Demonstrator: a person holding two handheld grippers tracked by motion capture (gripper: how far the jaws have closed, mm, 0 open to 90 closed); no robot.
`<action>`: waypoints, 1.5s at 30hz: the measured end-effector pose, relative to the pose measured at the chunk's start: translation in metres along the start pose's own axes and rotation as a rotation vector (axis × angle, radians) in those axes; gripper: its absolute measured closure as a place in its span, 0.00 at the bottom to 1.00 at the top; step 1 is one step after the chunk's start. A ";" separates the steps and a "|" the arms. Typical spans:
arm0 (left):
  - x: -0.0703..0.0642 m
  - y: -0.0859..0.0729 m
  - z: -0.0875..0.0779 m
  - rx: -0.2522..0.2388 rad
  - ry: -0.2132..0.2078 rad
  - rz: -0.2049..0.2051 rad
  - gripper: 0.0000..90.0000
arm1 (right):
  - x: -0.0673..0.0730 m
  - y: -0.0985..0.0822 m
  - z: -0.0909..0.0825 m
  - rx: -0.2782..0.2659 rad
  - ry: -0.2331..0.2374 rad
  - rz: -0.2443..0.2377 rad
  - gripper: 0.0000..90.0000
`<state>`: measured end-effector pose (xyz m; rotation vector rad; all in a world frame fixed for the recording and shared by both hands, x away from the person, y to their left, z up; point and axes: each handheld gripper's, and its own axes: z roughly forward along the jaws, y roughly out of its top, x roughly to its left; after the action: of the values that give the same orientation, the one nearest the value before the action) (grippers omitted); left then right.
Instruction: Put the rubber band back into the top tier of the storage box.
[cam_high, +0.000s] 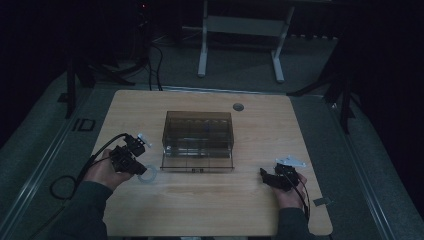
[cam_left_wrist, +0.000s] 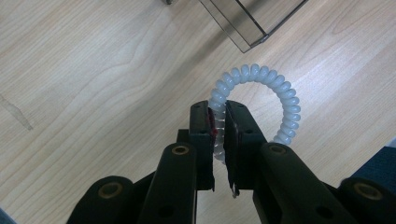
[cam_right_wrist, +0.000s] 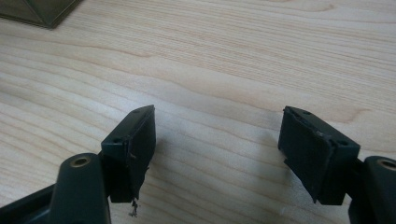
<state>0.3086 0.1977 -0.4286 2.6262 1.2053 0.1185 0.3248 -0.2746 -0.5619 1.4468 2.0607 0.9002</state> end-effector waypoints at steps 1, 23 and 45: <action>0.000 0.000 -0.001 -0.003 0.001 0.001 0.91 | 0.000 0.000 0.000 0.000 0.000 0.000 0.30; 0.001 0.008 -0.009 -0.020 0.009 -0.001 0.91 | 0.000 0.000 0.000 0.000 0.000 0.000 0.30; 0.000 0.020 -0.016 -0.021 0.010 0.018 0.91 | 0.000 0.000 0.000 0.000 0.000 0.001 0.30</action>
<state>0.3209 0.1882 -0.4077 2.6224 1.1771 0.1463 0.3248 -0.2746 -0.5619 1.4479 2.0603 0.9005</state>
